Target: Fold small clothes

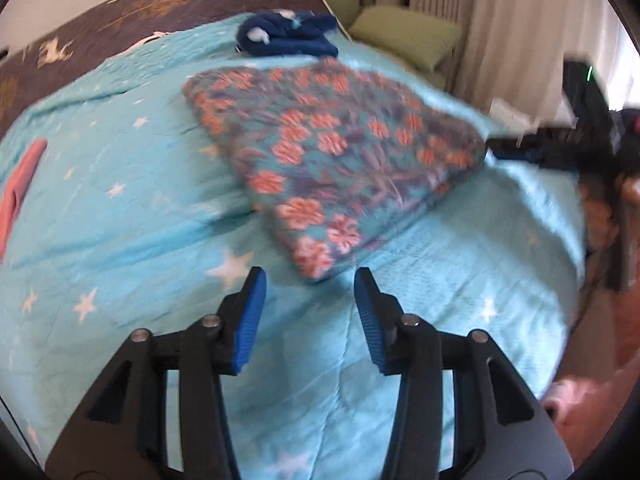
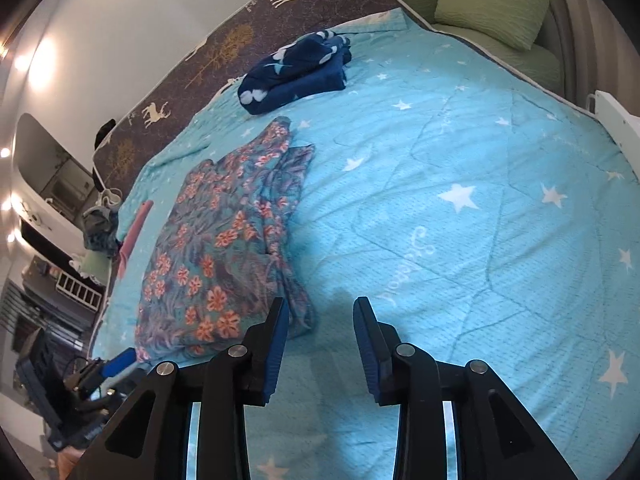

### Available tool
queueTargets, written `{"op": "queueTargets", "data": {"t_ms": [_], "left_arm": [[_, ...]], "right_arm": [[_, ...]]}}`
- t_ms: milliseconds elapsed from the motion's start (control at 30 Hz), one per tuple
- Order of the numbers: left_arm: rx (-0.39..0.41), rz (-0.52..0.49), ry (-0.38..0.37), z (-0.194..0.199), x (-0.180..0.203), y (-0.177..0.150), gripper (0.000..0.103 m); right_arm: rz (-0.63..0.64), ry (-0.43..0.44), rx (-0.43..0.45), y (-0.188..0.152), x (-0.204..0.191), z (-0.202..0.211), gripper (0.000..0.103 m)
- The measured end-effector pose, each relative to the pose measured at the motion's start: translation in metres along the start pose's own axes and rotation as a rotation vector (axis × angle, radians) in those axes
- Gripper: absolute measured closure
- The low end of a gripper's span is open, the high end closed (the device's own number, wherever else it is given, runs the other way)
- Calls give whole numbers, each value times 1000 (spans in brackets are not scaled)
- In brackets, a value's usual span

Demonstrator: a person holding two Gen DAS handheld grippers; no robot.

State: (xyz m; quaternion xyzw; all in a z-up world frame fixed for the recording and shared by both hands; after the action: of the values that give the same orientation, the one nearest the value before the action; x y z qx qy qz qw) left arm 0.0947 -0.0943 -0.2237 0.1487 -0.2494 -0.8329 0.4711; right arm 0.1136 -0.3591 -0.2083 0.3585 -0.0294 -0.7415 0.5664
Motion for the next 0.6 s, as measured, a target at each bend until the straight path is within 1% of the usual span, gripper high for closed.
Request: {"op": "queueTargets", "data": {"t_ms": [33,67,133,233,300,400,467,533,567,600], "left_arm": [[-3,4,30,-7,0,2,56],[7,15,35,-6,-2,3,56],[24,70,17,-2,-10,10,64],[50,120,-16,7,-20,15,66],[56,130,-7,11,-23,14,67],[54,116,2,13,-20,12,67],[58,116,-5,15,-19,11,67],[67,133,-34,17,-17,14,74],[65,141,-59,17,-16,16,87],[64,148,-100,19,-12,18,95]], "right_arm": [[2,2,-1,-1,-2,-1,69],[4,7,-2,-1,-3,-2,69],[2,16,2,-2,-5,0,68],[-8,17,8,-3,-2,3,65],[-17,11,8,-3,2,3,65],[-27,13,5,-3,6,1,64],[-21,23,1,-3,3,-1,64],[-4,31,0,-2,-2,-1,64],[8,36,2,-1,-5,-2,63],[15,45,7,1,-8,-1,61]]}}
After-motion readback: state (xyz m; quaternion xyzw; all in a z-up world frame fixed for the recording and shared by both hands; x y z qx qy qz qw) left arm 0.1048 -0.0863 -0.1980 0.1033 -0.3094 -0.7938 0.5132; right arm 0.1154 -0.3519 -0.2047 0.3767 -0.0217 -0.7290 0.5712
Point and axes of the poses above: each gripper's, at about its wrist camera, not at the fingertips, and z roughly against the way its jaws point, x to its right, y to its top, the point moved 10 cm from there along -z, roughly the way its jaws point, and after that the axes turned 4 degrees about -x, right-handed, at the moved point
